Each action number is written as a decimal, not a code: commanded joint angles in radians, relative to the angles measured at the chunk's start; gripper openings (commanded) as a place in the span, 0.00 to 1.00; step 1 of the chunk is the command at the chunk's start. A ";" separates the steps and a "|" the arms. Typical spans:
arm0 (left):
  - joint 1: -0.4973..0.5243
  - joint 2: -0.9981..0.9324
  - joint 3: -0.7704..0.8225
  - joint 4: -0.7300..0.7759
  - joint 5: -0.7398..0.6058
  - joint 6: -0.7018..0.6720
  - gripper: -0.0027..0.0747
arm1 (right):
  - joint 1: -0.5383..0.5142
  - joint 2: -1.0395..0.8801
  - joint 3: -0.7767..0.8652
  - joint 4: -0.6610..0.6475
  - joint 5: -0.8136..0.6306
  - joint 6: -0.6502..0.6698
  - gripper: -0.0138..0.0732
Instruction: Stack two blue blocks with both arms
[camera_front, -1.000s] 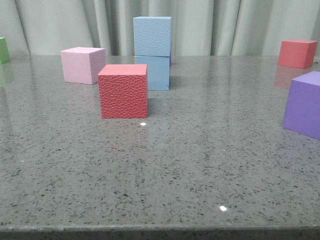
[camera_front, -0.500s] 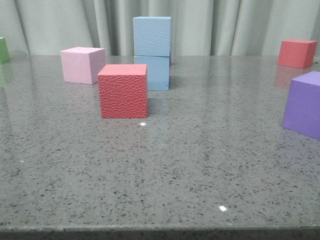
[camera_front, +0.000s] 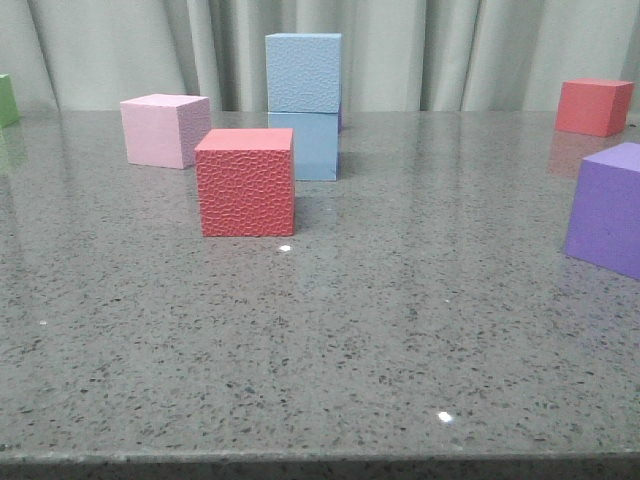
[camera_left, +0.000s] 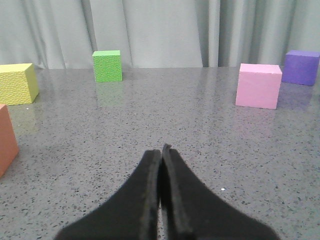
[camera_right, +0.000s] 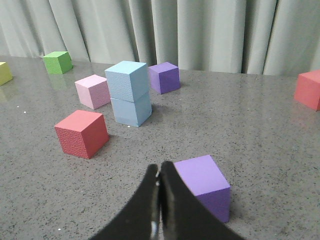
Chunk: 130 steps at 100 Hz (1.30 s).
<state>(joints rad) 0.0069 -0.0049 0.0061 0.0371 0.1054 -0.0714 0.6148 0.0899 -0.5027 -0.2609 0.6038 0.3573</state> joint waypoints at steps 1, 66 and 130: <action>0.003 -0.032 0.002 -0.009 -0.099 -0.001 0.01 | -0.001 0.014 -0.021 -0.023 -0.081 -0.007 0.03; 0.003 -0.032 0.001 -0.009 -0.114 -0.001 0.01 | -0.001 0.014 -0.021 -0.023 -0.081 -0.007 0.03; 0.003 -0.032 0.001 -0.009 -0.114 -0.001 0.01 | -0.250 0.014 0.198 0.017 -0.451 -0.033 0.03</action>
<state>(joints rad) 0.0069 -0.0049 0.0061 0.0352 0.0787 -0.0696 0.4397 0.0899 -0.3477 -0.2705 0.3559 0.3548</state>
